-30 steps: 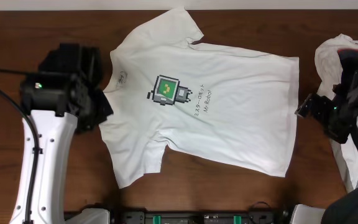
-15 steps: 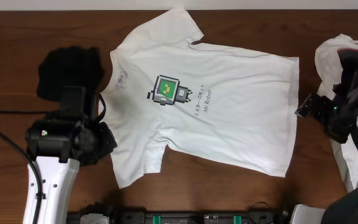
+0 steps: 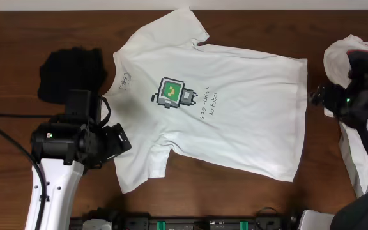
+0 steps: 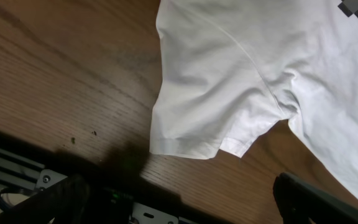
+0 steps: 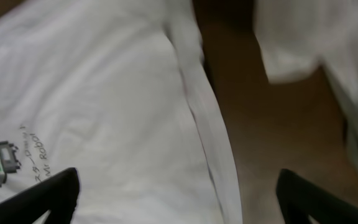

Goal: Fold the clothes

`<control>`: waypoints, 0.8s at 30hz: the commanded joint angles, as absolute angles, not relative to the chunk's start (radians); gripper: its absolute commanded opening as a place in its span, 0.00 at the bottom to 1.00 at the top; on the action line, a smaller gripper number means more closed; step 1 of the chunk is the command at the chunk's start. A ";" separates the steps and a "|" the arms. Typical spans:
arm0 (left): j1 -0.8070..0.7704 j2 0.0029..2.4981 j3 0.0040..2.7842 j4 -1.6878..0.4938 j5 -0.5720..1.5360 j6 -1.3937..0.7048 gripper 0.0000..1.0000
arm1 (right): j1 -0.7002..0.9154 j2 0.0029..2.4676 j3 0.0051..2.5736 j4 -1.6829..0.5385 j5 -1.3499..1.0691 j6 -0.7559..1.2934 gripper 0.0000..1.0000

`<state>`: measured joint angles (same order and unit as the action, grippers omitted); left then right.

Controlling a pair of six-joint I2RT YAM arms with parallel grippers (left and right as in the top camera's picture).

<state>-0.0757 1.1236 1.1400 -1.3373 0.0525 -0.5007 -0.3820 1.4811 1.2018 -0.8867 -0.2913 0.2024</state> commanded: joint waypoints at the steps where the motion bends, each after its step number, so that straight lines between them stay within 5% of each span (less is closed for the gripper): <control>1: -0.076 1.123 1.135 -1.341 0.048 -0.503 0.98 | -0.392 1.478 1.216 -0.812 -0.409 0.102 0.89; 7: -0.076 1.123 1.135 -1.341 0.048 -0.503 0.98 | -0.392 1.547 1.216 -0.609 -0.430 0.100 0.66; 24: -0.076 1.123 1.135 -1.341 0.048 -0.503 0.98 | -0.389 1.998 1.216 -0.215 -0.641 0.123 0.56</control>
